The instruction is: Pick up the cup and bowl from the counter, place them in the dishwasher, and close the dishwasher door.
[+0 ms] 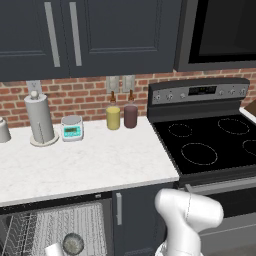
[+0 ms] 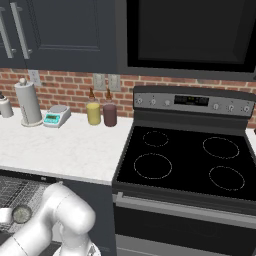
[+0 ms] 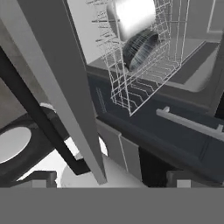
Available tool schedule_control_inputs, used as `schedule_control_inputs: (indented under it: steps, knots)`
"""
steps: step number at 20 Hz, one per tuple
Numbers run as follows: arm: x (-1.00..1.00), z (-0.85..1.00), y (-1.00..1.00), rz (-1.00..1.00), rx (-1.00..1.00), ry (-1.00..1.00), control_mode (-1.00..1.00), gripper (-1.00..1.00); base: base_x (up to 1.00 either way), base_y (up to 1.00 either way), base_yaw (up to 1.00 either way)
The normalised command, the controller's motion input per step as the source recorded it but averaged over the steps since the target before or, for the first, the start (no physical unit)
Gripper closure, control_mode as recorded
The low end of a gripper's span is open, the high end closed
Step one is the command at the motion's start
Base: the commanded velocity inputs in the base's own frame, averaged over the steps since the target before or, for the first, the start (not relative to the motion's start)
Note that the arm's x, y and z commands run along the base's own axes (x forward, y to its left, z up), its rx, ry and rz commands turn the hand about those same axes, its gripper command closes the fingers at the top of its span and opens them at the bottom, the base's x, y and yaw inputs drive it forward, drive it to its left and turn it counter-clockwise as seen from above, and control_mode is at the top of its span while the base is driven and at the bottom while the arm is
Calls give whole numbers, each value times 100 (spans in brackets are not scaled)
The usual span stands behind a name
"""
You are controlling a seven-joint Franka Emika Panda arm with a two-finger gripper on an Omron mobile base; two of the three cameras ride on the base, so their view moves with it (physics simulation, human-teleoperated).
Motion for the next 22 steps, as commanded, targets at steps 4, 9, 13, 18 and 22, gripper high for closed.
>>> schedule_control_inputs:
  steps: [4,9,13,18,22]
  knots:
    - [0,-19,24,8,0,-24,-100,-100,0,0,0]
    - [2,-29,29,13,0,-40,-100,-100,0,0,0]
    - [6,-34,17,18,0,-46,-100,-100,0,0,0]
    - [11,-45,6,21,0,-39,-100,-100,0,0,0]
    - [4,-46,0,22,0,-21,-100,-100,0,0,0]
